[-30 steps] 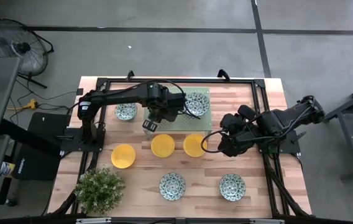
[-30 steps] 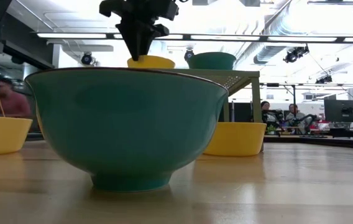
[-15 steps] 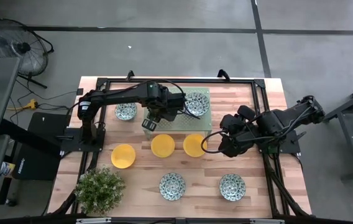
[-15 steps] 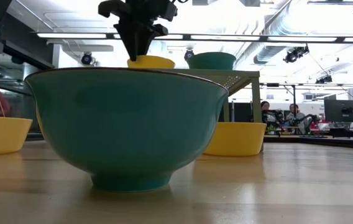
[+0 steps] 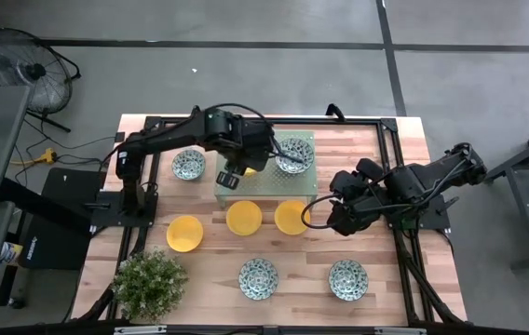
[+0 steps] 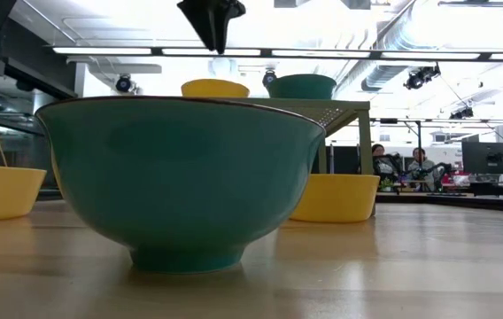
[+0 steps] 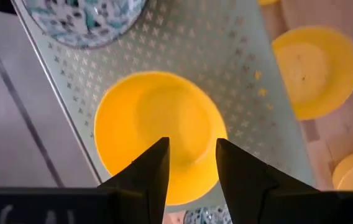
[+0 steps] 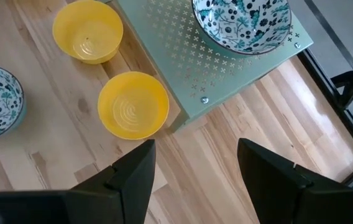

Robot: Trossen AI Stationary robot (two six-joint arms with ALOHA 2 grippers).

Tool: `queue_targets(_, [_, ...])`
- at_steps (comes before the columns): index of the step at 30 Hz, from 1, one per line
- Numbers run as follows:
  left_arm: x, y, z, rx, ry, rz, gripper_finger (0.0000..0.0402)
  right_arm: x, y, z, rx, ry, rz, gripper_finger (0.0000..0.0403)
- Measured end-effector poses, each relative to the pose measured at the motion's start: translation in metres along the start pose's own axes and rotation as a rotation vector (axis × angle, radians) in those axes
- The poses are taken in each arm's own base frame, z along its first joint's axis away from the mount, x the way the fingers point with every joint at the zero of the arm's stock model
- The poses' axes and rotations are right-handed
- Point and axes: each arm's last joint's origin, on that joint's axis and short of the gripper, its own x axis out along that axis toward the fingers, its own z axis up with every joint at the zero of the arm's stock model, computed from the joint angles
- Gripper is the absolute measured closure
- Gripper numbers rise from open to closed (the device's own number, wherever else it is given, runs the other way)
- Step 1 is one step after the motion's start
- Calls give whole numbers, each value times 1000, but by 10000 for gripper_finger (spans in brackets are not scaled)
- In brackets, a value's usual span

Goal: Pick & Place Mini bowls
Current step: Stack the yellow bowl on top of the yellow bowl on the shelf

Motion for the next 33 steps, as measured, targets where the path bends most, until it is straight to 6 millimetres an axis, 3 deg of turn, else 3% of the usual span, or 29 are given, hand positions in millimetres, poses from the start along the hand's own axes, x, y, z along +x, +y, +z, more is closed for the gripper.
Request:
queue_targets(12, [-42,-4,-20,-57,-122,17,275,0,2,0,-58,23,33,187])
queue_targets(19, [-66,-11,-32,-75,-182,58,275,3,11,3,-271,20,115,187])
queue_targets(23, [-67,-21,-34,-67,-225,68,275,9,25,5,-404,21,179,187])
queue_targets(27, [-55,-36,-40,-72,-252,65,275,17,39,4,-522,28,192,187])
queue_targets(33, [-34,-63,-69,-148,-331,50,275,35,55,3,-641,70,162,187])
